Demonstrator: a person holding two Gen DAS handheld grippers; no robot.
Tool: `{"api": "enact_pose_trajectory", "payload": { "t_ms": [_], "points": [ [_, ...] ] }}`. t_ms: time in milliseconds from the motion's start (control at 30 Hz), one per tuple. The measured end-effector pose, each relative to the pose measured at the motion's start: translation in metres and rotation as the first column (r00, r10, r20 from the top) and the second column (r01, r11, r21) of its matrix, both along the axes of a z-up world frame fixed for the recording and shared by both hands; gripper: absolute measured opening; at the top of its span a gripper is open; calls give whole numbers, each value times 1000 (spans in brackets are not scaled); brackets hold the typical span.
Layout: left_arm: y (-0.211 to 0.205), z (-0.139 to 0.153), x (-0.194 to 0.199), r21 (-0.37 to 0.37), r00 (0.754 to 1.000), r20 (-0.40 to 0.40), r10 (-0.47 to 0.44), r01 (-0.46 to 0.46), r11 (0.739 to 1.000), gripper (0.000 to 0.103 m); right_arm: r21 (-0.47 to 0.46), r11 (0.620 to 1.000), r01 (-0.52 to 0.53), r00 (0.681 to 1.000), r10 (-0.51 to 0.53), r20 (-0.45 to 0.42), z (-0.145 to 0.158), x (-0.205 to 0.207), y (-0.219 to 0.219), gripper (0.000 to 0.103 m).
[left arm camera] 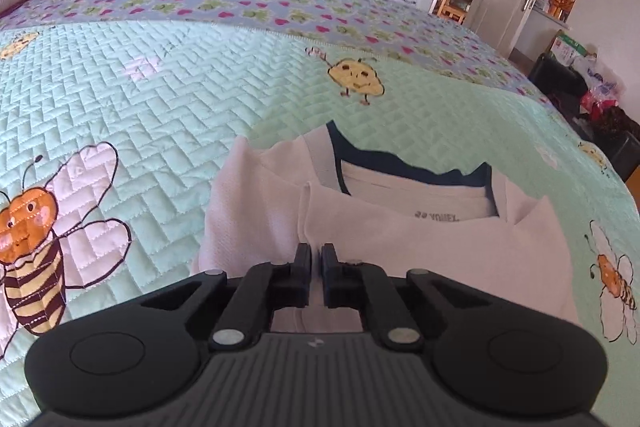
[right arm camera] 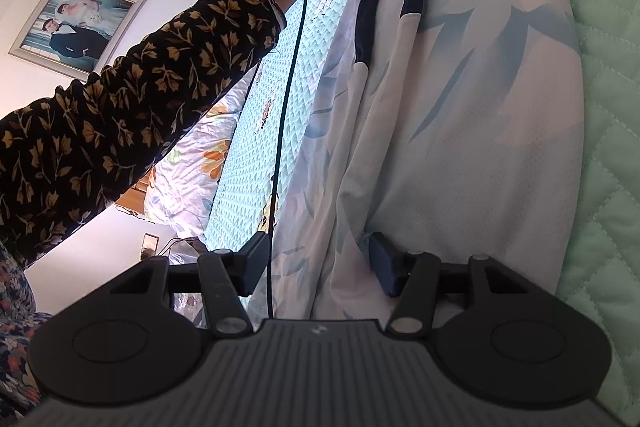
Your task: Fold clothes
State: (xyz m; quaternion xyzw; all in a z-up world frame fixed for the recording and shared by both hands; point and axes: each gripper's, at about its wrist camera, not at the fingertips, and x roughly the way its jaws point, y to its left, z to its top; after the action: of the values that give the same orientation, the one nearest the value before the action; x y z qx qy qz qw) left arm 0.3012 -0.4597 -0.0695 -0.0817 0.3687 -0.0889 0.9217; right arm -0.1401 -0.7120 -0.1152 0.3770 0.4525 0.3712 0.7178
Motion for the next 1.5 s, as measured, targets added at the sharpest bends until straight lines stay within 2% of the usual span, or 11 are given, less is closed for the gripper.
{"api": "enact_pose_trajectory", "payload": {
  "t_ms": [100, 233, 500, 633, 800, 967, 1067, 1167, 1267, 1433, 1500],
  "points": [
    [1, 12, -10, -17, 998, 61, -13, 14, 1000, 3, 0, 1000, 0, 1000, 0, 2, 1, 0, 1, 57],
    [8, 26, -23, -15, 991, 133, 28, -27, 1000, 3, 0, 1000, -3, 1000, 3, 2, -1, 4, -1, 57],
    [14, 9, -20, 59, 995, 53, 86, -89, 994, 7, -9, 1000, 17, 1000, -17, 2, 7, 3, -5, 57],
    [18, 14, -32, 52, 992, 42, 116, -118, 992, 30, -19, 999, 33, 999, -33, 2, 14, 1, -7, 57],
    [18, 36, -68, 27, 994, 74, 83, -85, 996, 33, -32, 998, 53, 999, -53, 3, 23, -1, -10, 58],
    [10, 60, -160, 37, 989, 46, -138, 136, 990, 42, -29, 995, 98, 995, -98, 6, 36, -7, -19, 64],
    [14, 66, -228, 32, 967, 12, -253, 253, 967, 51, 16, 973, 230, 973, -230, -1, 50, -25, -51, 65],
    [27, 67, -292, -8, 946, -25, -324, 324, 946, 57, -33, 928, 372, 928, -373, -10, 59, -51, -83, 66],
    [41, 58, -345, -74, 937, -72, -341, 336, 939, 58, -112, 892, 438, 897, -442, -19, 63, -77, -102, 66],
    [63, 22, -402, -239, 938, -215, -271, 218, 946, 60, -193, 895, 403, 914, -406, 25, 60, -105, -79, 67],
    [71, 12, -420, -285, 940, -255, -227, 151, 947, 60, -244, 893, 377, 926, -366, 89, 57, -107, -56, 67]
  ]
}}
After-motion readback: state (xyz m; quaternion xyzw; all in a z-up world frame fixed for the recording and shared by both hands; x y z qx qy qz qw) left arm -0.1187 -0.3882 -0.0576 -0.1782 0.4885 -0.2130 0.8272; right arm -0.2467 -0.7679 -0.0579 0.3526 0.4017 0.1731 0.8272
